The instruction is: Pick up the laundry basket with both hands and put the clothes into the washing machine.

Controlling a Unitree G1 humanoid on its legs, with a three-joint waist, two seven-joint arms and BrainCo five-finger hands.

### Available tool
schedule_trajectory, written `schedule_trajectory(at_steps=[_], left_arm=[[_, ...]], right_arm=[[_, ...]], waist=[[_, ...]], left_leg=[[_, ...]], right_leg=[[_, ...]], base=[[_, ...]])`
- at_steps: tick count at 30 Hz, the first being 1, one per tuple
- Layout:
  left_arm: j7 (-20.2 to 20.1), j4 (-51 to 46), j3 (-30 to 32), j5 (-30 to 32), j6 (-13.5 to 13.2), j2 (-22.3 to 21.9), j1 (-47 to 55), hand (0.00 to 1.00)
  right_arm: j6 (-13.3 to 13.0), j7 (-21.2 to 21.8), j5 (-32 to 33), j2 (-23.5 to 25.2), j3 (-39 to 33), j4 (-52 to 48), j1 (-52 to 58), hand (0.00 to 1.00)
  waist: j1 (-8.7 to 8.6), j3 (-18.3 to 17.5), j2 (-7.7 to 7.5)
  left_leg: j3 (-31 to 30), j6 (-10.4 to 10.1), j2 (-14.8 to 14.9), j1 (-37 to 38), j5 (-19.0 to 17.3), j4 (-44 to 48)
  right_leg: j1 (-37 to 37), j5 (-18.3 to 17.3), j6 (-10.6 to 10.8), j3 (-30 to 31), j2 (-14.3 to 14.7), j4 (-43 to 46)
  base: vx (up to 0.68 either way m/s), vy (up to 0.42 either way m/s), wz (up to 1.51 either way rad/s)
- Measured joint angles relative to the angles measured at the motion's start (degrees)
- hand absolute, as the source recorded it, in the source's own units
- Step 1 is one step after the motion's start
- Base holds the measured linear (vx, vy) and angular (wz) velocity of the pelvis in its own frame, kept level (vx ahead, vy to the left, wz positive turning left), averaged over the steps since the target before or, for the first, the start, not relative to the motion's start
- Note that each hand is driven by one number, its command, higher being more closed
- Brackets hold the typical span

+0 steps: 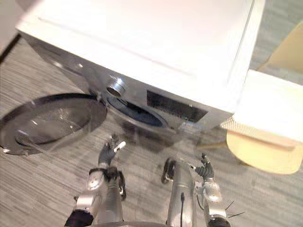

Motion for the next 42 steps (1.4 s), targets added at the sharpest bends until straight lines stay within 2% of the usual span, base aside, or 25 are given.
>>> schedule_trajectory(at_steps=[4,6,9,12,15,18,22,26,29,31,33,34,35,36,37,38,39,40,41,42], left_arm=[[-0.3,12.6,1.3,5.2,0.6,0.1,0.3,0.0],[-0.2,18.4,2.3,8.5,1.0,0.9,0.3,0.0],[-0.1,21.5,2.2,12.0,1.5,2.3,0.2,0.0],[0.1,21.9,2.1,13.5,1.4,2.8,0.1,0.0],[0.4,21.9,1.5,15.0,1.4,3.0,0.0,0.0],[1.2,23.2,0.1,15.2,1.4,3.2,-0.3,0.0],[1.4,23.4,-0.3,15.2,1.3,3.4,-0.3,0.0],[1.6,23.5,-0.3,15.1,1.3,3.4,0.0,0.0],[1.7,23.5,-0.1,14.9,1.2,2.9,-0.4,0.0],[2.0,23.1,0.5,13.8,0.6,2.5,-0.7,0.0],[2.7,23.1,2.4,13.1,0.2,1.8,-0.8,0.0],[2.8,23.1,2.6,13.1,0.2,1.6,-0.7,0.0],[3.0,23.5,2.6,13.1,0.2,1.0,-0.5,0.0],[3.5,23.7,1.9,13.1,0.2,0.5,-1.0,0.0],[3.7,23.8,1.5,13.0,0.2,0.7,-1.8,0.0],[3.9,24.1,0.1,12.9,0.3,1.8,-2.5,0.0],[3.9,24.4,-1.7,13.0,0.3,3.0,-3.2,0.0],[3.9,24.5,-2.4,13.0,0.4,3.0,-3.6,0.0],[3.9,24.7,-2.6,13.2,0.4,3.0,-4.0,0.0],[4.0,24.7,-2.8,13.2,0.3,3.0,-4.3,0.0]], right_arm=[[0.7,-0.2,-1.8,0.7,0.0,4.0,0.2,0.0],[1.2,-0.3,-2.2,1.3,0.4,7.5,-1.5,0.0],[1.6,-0.7,-2.1,2.2,4.1,7.4,-1.6,0.0],[1.4,-0.1,-2.0,3.2,5.6,9.1,-1.4,0.0],[1.5,0.0,-2.1,3.5,6.0,11.1,-1.3,0.0],[1.6,0.2,-2.2,3.5,6.0,12.5,-1.0,0.0],[1.6,0.3,-2.5,3.6,6.2,13.2,-0.2,0.0],[1.7,0.2,-2.4,3.6,6.7,13.6,-0.3,0.0],[1.7,0.0,-1.5,3.2,6.7,13.6,-1.7,0.0],[1.7,-0.2,-1.4,2.2,7.1,13.6,-2.8,0.0],[1.4,-0.9,-1.4,1.0,7.0,12.1,-4.0,0.0],[1.2,-1.0,-1.4,0.6,6.9,11.5,-3.9,0.0],[1.2,-1.2,-1.4,-0.4,6.7,11.0,-3.7,0.0],[1.5,-1.4,-1.5,-1.0,6.5,11.2,-3.4,0.0],[1.7,-1.3,-1.5,-0.7,6.2,11.2,-3.1,0.0],[1.9,-1.1,-1.5,0.4,5.9,11.3,-2.5,0.0],[1.9,-1.2,-1.5,1.4,5.2,11.2,-1.9,0.0],[1.9,-1.2,-1.4,1.8,4.8,11.1,-2.0,0.0],[1.9,-1.2,-1.4,2.4,4.4,11.0,-2.2,0.0],[1.9,-1.3,-1.4,2.8,4.5,11.0,-2.6,0.0]], waist=[[-0.13,-3.4,0.47],[-0.21,-5.3,0.92],[-0.28,-6.6,1.03],[-0.42,-6.8,0.82],[-0.73,-7.2,0.12],[-1.88,-7.5,-0.41],[-1.76,-8.1,-1.57],[-1.77,-8.1,-1.68],[-1.78,-7.5,-1.17],[-0.65,-7.2,-0.9],[-0.27,-6.8,-0.89],[-0.34,-6.7,-0.45],[-0.49,-6.8,0.62],[-1.56,-6.9,1.07],[-2.19,-6.7,0.86],[-3.37,-6.9,-1.39],[-4.14,-6.7,-2.01],[-4.14,-6.8,-2.75],[-3.23,-6.5,-2.62],[-2.77,-6.4,-2.42]], left_leg=[[1.3,0.9,-1.5,6.6,3.9,-9.9],[2.2,1.6,-2.6,10.6,7.0,-17.2],[3.9,2.3,-3.9,15.0,9.9,-23.8],[5.4,2.9,-5.4,19.1,11.1,-27.8],[6.1,3.1,-6.6,21.1,11.8,-29.9],[5.3,3.5,-7.4,22.7,12.3,-31.1],[3.9,3.7,-8.1,24.3,14.0,-33.6],[1.0,3.6,-8.5,23.1,15.7,-34.9],[-1.7,3.0,-8.2,18.2,15.0,-30.1],[-0.8,2.7,-6.5,15.2,12.3,-24.8],[1.1,5.3,-3.8,11.8,8.5,-12.2],[0.4,5.0,-3.1,11.9,7.9,-9.9],[-3.3,2.3,-3.8,13.1,6.5,-11.7],[-4.9,3.3,-6.3,15.0,4.4,-16.1],[-4.8,3.2,-7.4,15.0,5.2,-17.7],[-4.8,3.7,-9.8,15.6,6.8,-20.6],[-4.7,3.9,-11.8,15.9,7.9,-21.8],[-4.5,4.0,-12.4,16.2,8.0,-21.7],[-3.0,4.6,-13.5,15.7,8.2,-20.9],[-1.8,5.1,-13.5,15.0,8.3,-20.1]], right_leg=[[7.0,4.1,1.6,-0.9,0.7,-10.2],[11.3,8.3,2.5,-0.9,2.0,-18.9],[15.9,13.6,3.3,-0.3,3.1,-28.2],[20.0,16.6,4.1,0.5,3.7,-33.8],[21.7,17.9,4.6,0.9,3.5,-36.2],[24.1,18.6,4.8,0.2,2.9,-37.7],[26.7,19.9,4.8,-1.5,2.9,-40.9],[28.7,21.1,4.7,-3.9,3.0,-44.2],[28.2,21.5,5.0,-5.3,3.1,-45.5],[26.2,21.1,4.5,-4.2,2.6,-43.8],[23.4,20.8,4.8,-1.7,1.6,-40.2],[23.0,20.6,5.3,-0.5,1.3,-39.1],[22.2,20.1,6.6,1.1,1.1,-37.5],[21.8,20.6,8.1,2.8,0.1,-37.9],[21.7,20.8,8.7,3.5,-1.0,-38.1],[21.6,20.6,9.1,4.5,-2.8,-38.1],[21.6,21.0,9.5,5.0,-4.3,-38.6],[21.5,21.3,9.3,5.6,-4.7,-38.7],[20.5,22.0,8.4,6.7,-5.1,-38.8],[19.7,22.6,6.6,7.0,-5.2,-39.1]], base=[[0.09,0.067,0.08],[0.09,0.099,-0.08],[0.1,0.132,-0.18],[0.07,0.107,-0.16],[0.02,0.082,-0.09],[0.0,0.052,0.15],[-0.04,0.001,0.17],[-0.09,-0.042,0.36],[-0.1,-0.031,0.43],[-0.1,0.001,-0.08],[-0.08,0.06,-0.55],[-0.07,0.142,-0.61],[-0.09,0.222,-0.39],[-0.1,0.24,-0.14],[-0.09,0.201,0.32],[-0.07,0.143,0.57],[-0.05,0.093,0.48],[-0.01,0.115,0.05],[-0.01,0.114,-0.31],[-0.02,0.207,-0.64]])
